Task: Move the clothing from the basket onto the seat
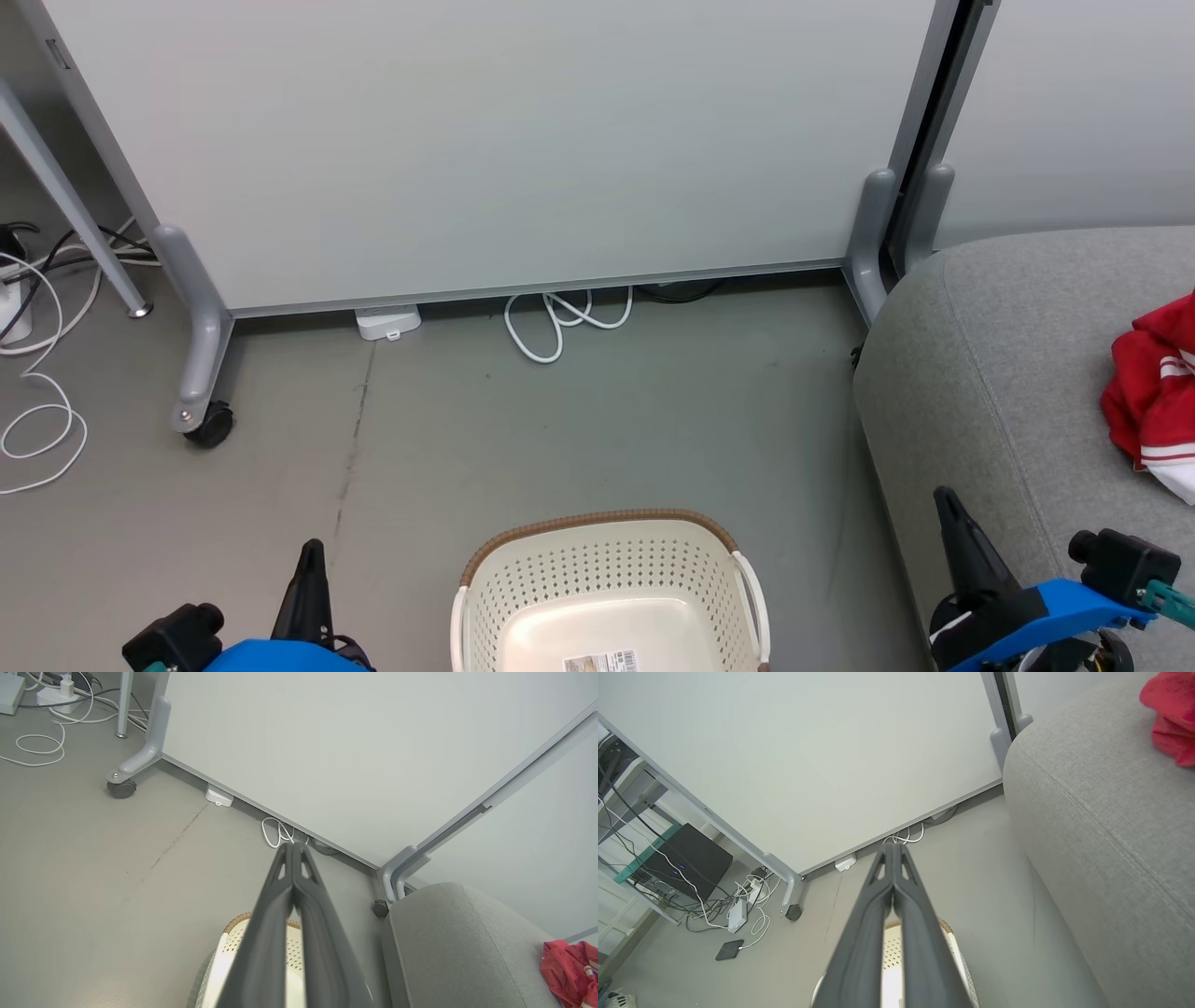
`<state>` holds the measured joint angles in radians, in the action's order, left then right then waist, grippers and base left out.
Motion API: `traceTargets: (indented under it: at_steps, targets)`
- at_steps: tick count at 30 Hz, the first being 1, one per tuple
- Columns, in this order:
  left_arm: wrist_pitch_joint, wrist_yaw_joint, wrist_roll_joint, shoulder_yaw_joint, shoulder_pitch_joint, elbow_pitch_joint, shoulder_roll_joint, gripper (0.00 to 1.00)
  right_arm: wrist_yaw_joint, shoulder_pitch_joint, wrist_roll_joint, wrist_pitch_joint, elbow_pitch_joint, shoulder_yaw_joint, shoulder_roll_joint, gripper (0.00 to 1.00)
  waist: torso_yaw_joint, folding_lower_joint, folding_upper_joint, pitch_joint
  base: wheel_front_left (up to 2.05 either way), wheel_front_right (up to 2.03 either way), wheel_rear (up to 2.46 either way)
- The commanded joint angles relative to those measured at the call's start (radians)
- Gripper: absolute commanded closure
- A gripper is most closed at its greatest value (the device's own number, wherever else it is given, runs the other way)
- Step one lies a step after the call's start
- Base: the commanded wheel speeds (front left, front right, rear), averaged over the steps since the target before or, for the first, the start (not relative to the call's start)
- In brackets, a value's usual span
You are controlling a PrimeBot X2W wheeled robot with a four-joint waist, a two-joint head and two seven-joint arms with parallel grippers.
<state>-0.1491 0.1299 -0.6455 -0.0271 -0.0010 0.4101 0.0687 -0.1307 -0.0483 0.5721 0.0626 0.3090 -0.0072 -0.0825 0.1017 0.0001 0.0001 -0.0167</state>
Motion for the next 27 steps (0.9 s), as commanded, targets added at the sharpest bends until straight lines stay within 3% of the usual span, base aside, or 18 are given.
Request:
traceTargets:
  at_steps: [1, 27]
  targets:
    - [0.008, 0.000, -0.037, 0.011, -0.032, -0.022, 0.003, 1.00, 0.000, -0.025, 0.044, -0.005, -0.020, -0.008, 0.001, 1.00, -0.002, -0.0001, -0.0001, 0.000, 0.00, 0.00, 0.00]
    - [0.099, 0.001, -0.367, 0.059, -0.062, -0.075, -0.004, 1.00, 0.000, -0.042, 0.397, -0.067, -0.037, -0.044, 0.012, 1.00, -0.027, -0.0001, -0.0001, 0.005, 0.00, 0.00, 0.00]
